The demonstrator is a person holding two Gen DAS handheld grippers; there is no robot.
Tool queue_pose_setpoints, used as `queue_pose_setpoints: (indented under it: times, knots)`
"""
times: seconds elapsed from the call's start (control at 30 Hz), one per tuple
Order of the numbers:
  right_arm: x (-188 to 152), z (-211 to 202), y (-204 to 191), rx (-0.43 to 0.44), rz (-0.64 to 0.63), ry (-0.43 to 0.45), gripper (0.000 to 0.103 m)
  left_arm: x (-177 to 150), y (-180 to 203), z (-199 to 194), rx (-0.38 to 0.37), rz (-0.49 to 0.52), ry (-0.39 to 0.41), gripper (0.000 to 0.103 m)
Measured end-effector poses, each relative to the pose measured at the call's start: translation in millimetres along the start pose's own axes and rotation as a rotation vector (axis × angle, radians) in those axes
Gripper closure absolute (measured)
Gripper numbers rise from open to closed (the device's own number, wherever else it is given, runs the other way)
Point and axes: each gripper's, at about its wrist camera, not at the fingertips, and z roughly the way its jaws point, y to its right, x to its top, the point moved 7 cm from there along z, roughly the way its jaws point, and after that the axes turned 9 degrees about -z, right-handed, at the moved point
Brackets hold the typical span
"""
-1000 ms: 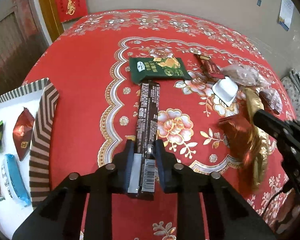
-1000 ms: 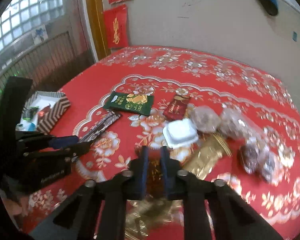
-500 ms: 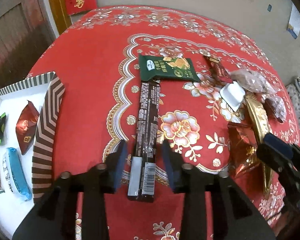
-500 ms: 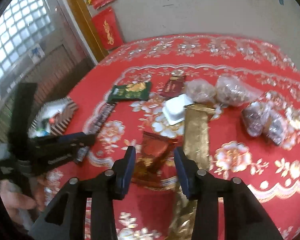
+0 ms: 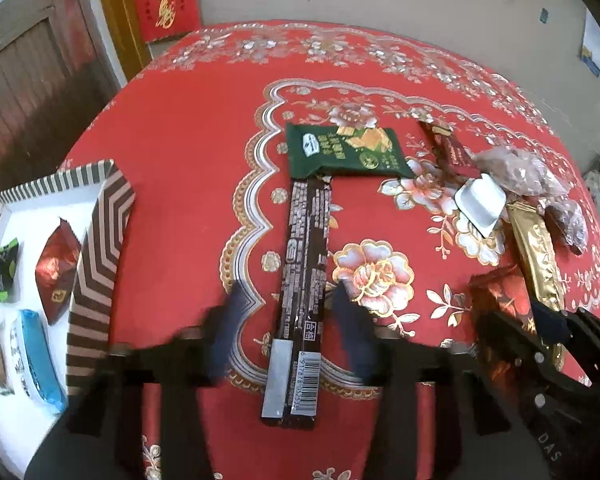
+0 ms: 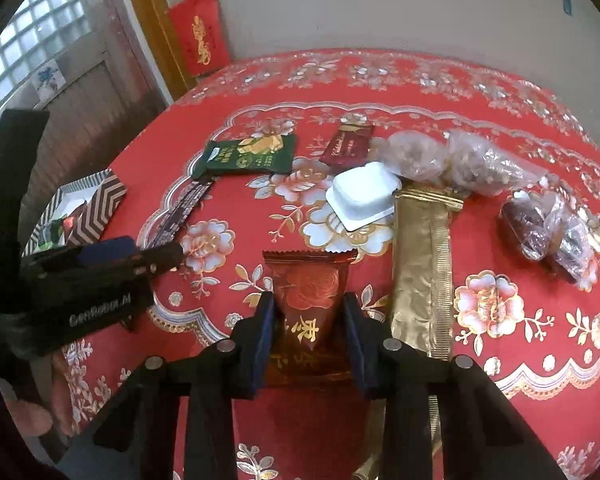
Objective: Organize snacks
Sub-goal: 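Carry chocolate bar and red wrapped snack over the white tray with both tools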
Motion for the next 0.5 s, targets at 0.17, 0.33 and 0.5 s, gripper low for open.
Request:
queue_pose_setpoints:
  times: [0.17, 0.33, 0.5]
  knots:
    - [-5, -9, -4, 0.014, -0.003, 0.022, 0.070, -5, -1, -4, -0.016, -0.002, -0.006, 0.084]
    - [-8, -25, -8, 0.037, 0.013, 0.061, 0.070, -10, -4, -22, -0.047, -0.006, 0.017, 0.084]
    - [-7, -38, -10, 0.051, 0.034, 0.091, 0.070, -13, -6, -43, -0.050, 0.008, 0.057, 0.084]
